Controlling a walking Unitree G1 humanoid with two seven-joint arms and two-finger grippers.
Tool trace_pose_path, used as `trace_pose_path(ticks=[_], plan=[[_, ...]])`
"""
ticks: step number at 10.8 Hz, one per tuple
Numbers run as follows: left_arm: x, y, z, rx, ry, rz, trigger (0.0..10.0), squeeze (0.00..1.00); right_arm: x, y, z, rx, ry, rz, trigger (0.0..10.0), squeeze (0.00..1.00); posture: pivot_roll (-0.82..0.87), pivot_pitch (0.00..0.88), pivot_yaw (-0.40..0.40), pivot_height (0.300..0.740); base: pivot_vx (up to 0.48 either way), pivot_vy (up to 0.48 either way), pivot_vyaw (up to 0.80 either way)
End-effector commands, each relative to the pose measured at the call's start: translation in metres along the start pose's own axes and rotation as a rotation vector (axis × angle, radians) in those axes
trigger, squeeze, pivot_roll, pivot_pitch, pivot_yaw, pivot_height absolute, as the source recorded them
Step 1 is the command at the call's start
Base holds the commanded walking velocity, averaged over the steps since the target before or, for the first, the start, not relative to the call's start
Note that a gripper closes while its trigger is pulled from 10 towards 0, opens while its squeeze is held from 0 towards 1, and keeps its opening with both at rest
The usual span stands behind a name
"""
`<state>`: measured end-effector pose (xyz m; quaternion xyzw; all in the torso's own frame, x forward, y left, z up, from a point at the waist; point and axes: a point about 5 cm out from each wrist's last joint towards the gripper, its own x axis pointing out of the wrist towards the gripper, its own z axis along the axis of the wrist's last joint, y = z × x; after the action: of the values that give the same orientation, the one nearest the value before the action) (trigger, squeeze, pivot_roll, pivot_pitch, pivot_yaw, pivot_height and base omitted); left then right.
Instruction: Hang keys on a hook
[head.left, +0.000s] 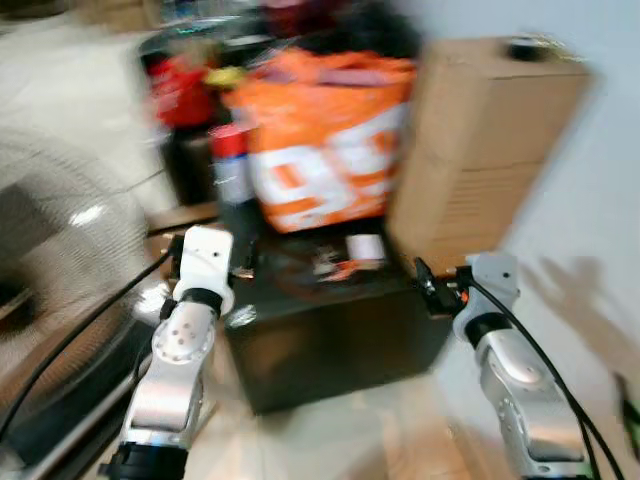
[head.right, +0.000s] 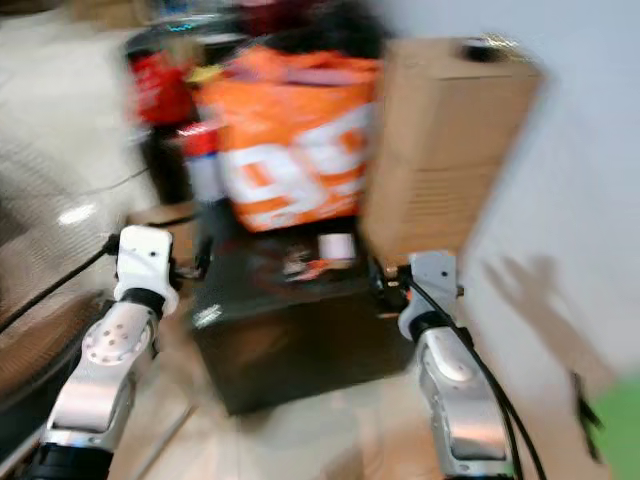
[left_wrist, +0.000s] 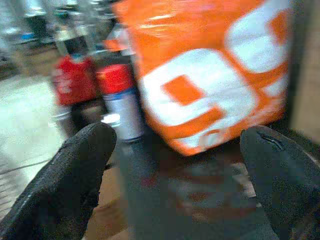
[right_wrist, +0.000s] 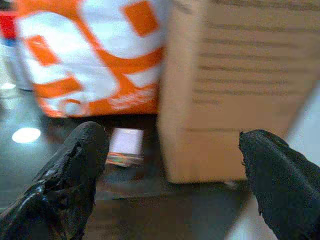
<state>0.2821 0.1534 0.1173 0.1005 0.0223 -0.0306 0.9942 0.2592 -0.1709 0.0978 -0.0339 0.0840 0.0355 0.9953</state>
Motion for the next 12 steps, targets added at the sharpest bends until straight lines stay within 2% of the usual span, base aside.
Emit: trace_pose_path(ticks=[1,5,7,12], plan=[[0.001,0.002,0.003,0.005,-0.009,0.002,10.0,0.0,0.001,0.002,0.002,-0.001,-0.009,0.01,10.0,1.0,-0.07,0.0,0.021,0.74,0.311,0.0,0.0],[0.001,0.001,0.005,0.002,-0.011,-0.004,10.0,0.0,0.002,0.002,0.003,-0.032,-0.007,0.024,10.0,1.0,-0.07,0.0,0.024,0.74,0.313,0.0,0.0],[0.001,0.001,0.005,0.001,-0.009,-0.008,10.0,0.0,0.002,0.005,0.002,-0.05,-0.007,0.052,10.0,1.0,-0.07,0.0,0.021,0.74,0.313,0.0,0.8],[0.0,0.001,0.004,0.009,0.001,-0.02,10.0,0.0,0.005,-0.006,0.003,-0.053,-0.005,0.015,10.0,1.0,-0.07,0.0,0.019,0.74,0.313,0.0,0.0]])
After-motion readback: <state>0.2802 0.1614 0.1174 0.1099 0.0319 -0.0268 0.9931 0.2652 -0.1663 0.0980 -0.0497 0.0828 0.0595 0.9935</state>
